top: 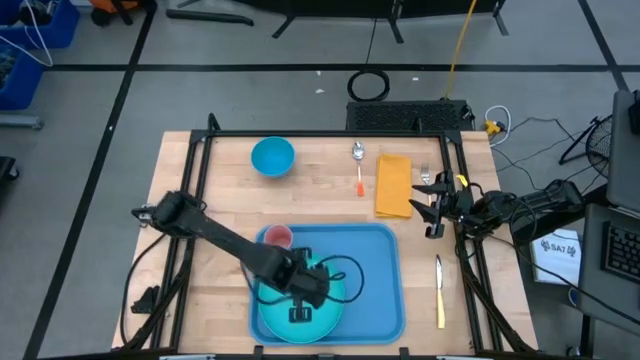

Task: Set up tray
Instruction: Put the blue bowl on the light blue plate

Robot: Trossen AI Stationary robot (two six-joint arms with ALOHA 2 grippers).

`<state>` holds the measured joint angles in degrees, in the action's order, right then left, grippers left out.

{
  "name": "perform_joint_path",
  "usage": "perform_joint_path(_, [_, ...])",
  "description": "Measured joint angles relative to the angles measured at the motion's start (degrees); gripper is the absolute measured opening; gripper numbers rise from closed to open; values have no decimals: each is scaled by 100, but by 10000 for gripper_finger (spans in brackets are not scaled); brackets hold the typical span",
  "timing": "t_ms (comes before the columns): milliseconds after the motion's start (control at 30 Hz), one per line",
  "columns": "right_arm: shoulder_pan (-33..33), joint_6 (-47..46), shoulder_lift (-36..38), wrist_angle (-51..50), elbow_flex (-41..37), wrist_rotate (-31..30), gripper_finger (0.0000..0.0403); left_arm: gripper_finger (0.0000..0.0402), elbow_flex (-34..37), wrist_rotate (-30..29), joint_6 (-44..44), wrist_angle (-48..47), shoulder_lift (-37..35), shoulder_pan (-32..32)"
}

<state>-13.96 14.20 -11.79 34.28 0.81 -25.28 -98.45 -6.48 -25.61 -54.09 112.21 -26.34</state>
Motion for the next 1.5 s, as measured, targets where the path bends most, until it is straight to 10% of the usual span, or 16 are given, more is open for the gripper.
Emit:
perform_joint_path(167, [-1,0,-7,-36,1,-2,173,25,-11,-2039,152,-1396,-840,269])
perform_joint_path(333, [-1,18,-12,-30,1,-4,173,4,89,-2774,-364,-2585,-1800,1447])
perform_joint_path(800, [-1,212,-11,-30,-1,-50,173,26,2209,351,40,-932,-3081,6420])
perform_joint_path(1500, [1,452,-13,-69,0,-494,173,143,2711,535,165,-549,-1882,7520])
